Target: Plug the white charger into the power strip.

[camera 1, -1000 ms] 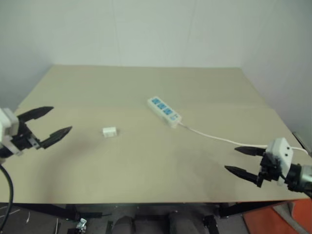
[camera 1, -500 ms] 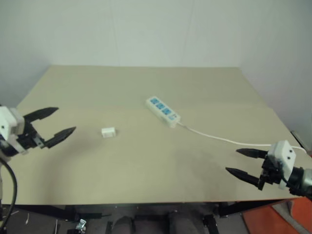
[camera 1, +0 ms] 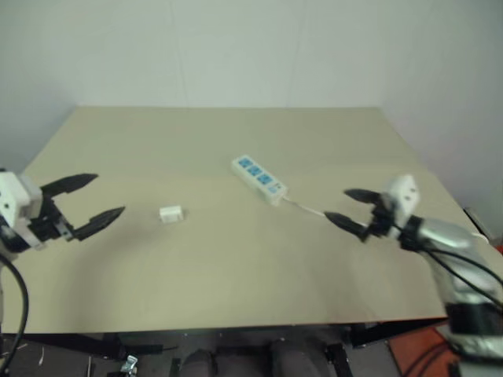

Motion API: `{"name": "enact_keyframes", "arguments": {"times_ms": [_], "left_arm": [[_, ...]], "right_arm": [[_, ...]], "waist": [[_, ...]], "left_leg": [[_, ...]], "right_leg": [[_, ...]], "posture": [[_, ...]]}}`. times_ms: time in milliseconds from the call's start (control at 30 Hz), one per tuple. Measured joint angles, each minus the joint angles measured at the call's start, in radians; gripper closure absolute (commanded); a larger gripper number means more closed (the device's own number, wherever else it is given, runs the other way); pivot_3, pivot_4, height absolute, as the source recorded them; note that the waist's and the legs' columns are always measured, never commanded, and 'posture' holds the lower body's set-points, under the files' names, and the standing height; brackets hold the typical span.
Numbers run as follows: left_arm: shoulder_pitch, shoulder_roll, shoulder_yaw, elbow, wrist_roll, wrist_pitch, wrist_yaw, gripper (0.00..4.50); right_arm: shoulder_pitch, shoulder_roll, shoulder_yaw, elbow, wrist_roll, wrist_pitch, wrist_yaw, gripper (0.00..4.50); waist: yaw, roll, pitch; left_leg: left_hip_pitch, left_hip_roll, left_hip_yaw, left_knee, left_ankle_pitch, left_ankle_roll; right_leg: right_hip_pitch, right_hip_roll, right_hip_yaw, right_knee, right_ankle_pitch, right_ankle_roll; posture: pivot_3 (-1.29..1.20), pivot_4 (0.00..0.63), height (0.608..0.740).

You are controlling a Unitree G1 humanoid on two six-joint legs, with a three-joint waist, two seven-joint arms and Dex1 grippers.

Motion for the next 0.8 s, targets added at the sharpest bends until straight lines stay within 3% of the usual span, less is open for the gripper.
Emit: {"name": "enact_keyframes", "arguments": {"times_ms": [167,500,600,800], "left_arm": [[-0.003,0.012,-0.013,-0.011,0.002,0.0,-0.019,0.0],[0.016,0.013,-0.009,-0.072,-0.001,0.004,-0.03,0.0],[0.017,0.013,-0.009,-0.073,-0.001,0.004,-0.036,0.0],[0.018,0.013,-0.009,-0.073,-0.001,0.004,-0.052,0.0]], "right_arm": [[-0.187,0.112,0.093,0.306,-0.114,-0.085,-0.037,0.02],[-0.347,0.186,0.12,0.663,-0.195,-0.178,-0.037,0.02],[-0.422,0.195,0.127,0.767,-0.226,-0.177,-0.036,0.6],[-0.451,0.198,0.175,0.821,-0.288,-0.217,0.024,2.65]], "waist": [[0.006,0.0,0.0],[0.005,0.0,0.0],[-0.009,0.0,0.0],[-0.016,0.0,0.0]], "left_leg": [[-0.006,0.0,0.0,0.0,0.0,0.0],[-0.011,0.0,0.0,0.0,0.0,0.0],[-0.01,0.0,0.0,0.0,0.0,0.0],[-0.01,0.0,0.0,0.0,0.0,0.0]], "right_leg": [[-0.004,-0.001,0.0,-0.001,0.003,-0.006],[-0.01,-0.001,-0.001,0.002,0.004,-0.007],[-0.01,-0.001,-0.001,0.004,0.004,-0.007],[-0.01,-0.001,-0.001,0.005,0.004,-0.007]], "posture": [[0.0,0.15,0.74],[0.0,0.15,0.74],[0.0,0.15,0.74],[0.0,0.15,0.74]]}}
